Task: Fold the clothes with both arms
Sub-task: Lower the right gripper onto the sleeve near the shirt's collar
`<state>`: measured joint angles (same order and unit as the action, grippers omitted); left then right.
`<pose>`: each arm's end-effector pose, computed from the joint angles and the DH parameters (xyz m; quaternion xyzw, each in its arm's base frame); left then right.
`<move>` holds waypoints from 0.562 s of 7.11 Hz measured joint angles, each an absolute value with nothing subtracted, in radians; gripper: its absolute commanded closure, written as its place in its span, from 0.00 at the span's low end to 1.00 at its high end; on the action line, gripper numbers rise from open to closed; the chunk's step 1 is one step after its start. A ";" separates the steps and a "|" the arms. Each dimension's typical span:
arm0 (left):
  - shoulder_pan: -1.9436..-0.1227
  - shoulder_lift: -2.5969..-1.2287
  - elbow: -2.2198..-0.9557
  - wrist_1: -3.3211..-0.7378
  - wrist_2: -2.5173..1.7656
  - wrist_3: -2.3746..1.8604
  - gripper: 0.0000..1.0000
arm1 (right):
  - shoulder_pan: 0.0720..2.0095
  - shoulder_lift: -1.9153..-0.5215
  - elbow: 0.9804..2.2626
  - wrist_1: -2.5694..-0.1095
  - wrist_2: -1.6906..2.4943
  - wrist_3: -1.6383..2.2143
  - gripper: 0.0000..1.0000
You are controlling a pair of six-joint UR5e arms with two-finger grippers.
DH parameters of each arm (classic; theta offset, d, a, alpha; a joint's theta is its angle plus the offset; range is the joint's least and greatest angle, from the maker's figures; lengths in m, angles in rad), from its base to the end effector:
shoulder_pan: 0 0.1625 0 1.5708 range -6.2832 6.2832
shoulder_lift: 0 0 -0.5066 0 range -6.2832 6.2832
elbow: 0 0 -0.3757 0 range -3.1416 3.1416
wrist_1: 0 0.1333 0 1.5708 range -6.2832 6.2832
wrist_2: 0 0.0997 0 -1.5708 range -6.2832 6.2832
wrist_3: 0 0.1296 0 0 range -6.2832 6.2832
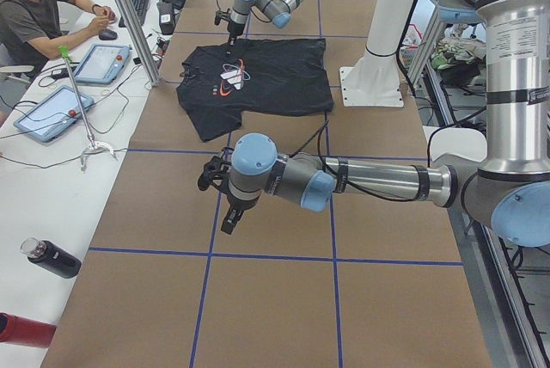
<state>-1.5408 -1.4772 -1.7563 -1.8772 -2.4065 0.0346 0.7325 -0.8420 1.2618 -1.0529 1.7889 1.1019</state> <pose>-0.0236 -0.4533 0.6738 0.1817 0.3974 0.1092 0.8928 -0.5552 -0.6410 0.3818 0.1738 -0.4254 0.0678 0.8856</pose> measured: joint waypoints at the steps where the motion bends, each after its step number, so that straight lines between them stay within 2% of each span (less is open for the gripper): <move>1: -1.514 -1.524 -1.749 -1.881 -2.406 -0.024 0.00 | 0.733 -0.849 1.272 -1.057 1.790 1.102 0.00; 4: -1.363 -1.715 -1.634 -2.052 -2.402 -0.328 0.01 | 0.740 -0.999 1.453 -1.069 1.857 1.099 0.00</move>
<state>-1.3635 -1.7152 -1.6336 -2.0517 -2.4024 -0.3278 0.7404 -0.9992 1.4531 -1.0690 1.8571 1.0991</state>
